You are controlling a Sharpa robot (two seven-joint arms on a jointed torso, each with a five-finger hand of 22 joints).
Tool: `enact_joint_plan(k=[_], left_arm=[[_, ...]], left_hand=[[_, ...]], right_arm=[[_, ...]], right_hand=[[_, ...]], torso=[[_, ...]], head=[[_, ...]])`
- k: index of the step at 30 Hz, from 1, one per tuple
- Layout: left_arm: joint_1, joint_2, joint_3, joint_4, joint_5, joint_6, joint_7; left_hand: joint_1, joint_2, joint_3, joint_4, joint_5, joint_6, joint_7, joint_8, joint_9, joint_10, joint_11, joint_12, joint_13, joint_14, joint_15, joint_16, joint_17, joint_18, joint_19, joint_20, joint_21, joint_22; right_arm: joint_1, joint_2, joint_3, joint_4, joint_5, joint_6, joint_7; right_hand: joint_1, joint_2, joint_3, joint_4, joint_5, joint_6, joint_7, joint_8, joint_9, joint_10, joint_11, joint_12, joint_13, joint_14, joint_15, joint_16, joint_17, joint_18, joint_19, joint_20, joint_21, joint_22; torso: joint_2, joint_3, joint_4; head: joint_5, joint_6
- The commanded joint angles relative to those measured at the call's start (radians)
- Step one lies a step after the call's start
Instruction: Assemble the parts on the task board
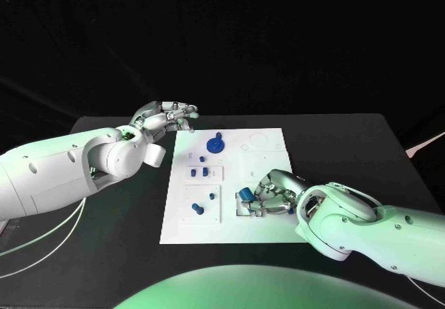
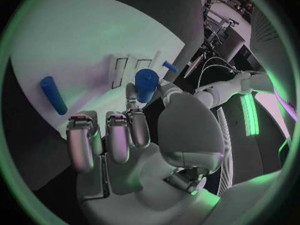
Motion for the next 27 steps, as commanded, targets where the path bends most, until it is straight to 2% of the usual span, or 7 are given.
enact_joint_plan(k=[1, 11, 17, 23, 24, 27], left_arm=[[0.0, 0.002, 0.001, 0.001, -0.002, 0.016, 0.005], [0.0, 0.002, 0.001, 0.002, -0.002, 0.016, 0.004], [0.0, 0.001, 0.001, 0.003, -0.002, 0.016, 0.004], [0.0, 0.001, 0.001, 0.003, -0.002, 0.016, 0.003], [0.0, 0.001, 0.001, 0.003, -0.002, 0.016, 0.003], [0.0, 0.001, 0.001, 0.003, -0.002, 0.016, 0.003]], left_hand=[[-0.003, 0.005, -0.005, -0.001, -0.005, -0.008, -0.001, 0.003, -0.001, -0.008, 0.002, 0.005, -0.002, -0.005, 0.0, -0.006, -0.001, 0.01, 0.003, 0.005, -0.006, -0.001], [-0.004, 0.005, -0.005, -0.001, -0.005, -0.009, 0.0, 0.003, -0.001, -0.008, 0.002, 0.006, -0.002, -0.005, 0.0, -0.006, -0.001, 0.01, 0.003, 0.005, -0.006, -0.001], [-0.004, 0.005, -0.005, -0.001, -0.005, -0.009, 0.0, 0.003, -0.001, -0.008, 0.002, 0.006, -0.002, -0.005, 0.0, -0.006, -0.001, 0.01, 0.003, 0.005, -0.006, -0.001], [-0.003, 0.006, -0.005, -0.001, -0.005, -0.01, 0.0, 0.003, -0.002, -0.009, 0.002, 0.006, -0.002, -0.005, 0.0, -0.006, -0.001, 0.01, 0.003, 0.005, -0.007, -0.002], [-0.003, 0.006, -0.005, -0.001, -0.005, -0.01, 0.0, 0.003, -0.002, -0.009, 0.002, 0.006, -0.002, -0.005, 0.0, -0.006, -0.001, 0.01, 0.003, 0.005, -0.007, -0.002], [-0.003, 0.006, -0.005, -0.001, -0.005, -0.01, 0.0, 0.003, -0.002, -0.009, 0.002, 0.006, -0.002, -0.005, 0.0, -0.006, -0.001, 0.01, 0.003, 0.005, -0.007, -0.002]], right_arm=[[0.0, 0.009, 0.0, -0.01, -0.004, 0.045, -0.015], [0.0, 0.033, 0.0, -0.034, -0.019, 0.054, -0.021], [0.0, 0.043, 0.0, -0.049, -0.023, 0.059, -0.022], [0.0, 0.056, 0.0, -0.06, -0.023, 0.071, -0.022], [0.0, 0.057, 0.0, -0.061, -0.023, 0.072, -0.022], [0.0, 0.061, 0.0, -0.065, -0.023, 0.072, -0.022]], right_hand=[[-0.013, 0.006, -0.008, 0.001, -0.006, 0.019, -0.017, -0.002, 0.0, 0.013, 0.001, 0.003, 0.118, 0.097, 0.001, 0.001, 0.221, -0.014, 0.105, 0.0, 0.004, 0.263], [-0.022, 0.008, -0.012, 0.0, -0.007, 0.022, -0.018, -0.001, 0.002, 0.014, 0.0, 0.004, 0.12, 0.097, 0.0, 0.001, 0.222, -0.014, 0.105, 0.0, 0.004, 0.263], [-0.031, 0.01, -0.018, 0.001, -0.01, 0.023, -0.019, 0.0, 0.003, 0.013, 0.0, 0.002, 0.12, 0.097, 0.0, 0.0, 0.221, -0.014, 0.105, 0.0, 0.004, 0.263], [-0.054, 0.008, -0.045, 0.001, -0.014, 0.022, -0.019, 0.0, 0.007, 0.009, 0.0, -0.007, 0.115, 0.096, -0.001, -0.001, 0.216, -0.014, 0.105, 0.0, 0.004, 0.263], [-0.06, 0.007, -0.054, 0.001, -0.018, 0.021, -0.018, -0.001, 0.008, 0.009, 0.0, -0.007, 0.115, 0.096, 0.0, -0.001, 0.216, -0.014, 0.105, 0.0, 0.004, 0.263], [-0.085, 0.01, -0.129, 0.003, -0.08, 0.018, -0.017, -0.001, 0.016, 0.002, 0.001, -0.023, 0.106, 0.095, 0.001, -0.003, 0.212, -0.014, 0.105, 0.001, 0.004, 0.263]], torso=[[0.0, 0.0004, -0.0012], [0.001, 0.0008, -0.0002], [0.001, 0.0005, -0.0017], [0.0, 0.0004, -0.0005], [0.0, 0.0005, -0.0003], [0.0, 0.0005, -0.0003]], head=[[0.007, 0.0], [0.007, 0.0], [0.006, 0.0], [0.008, 0.0], [0.008, 0.0], [0.008, 0.0]])
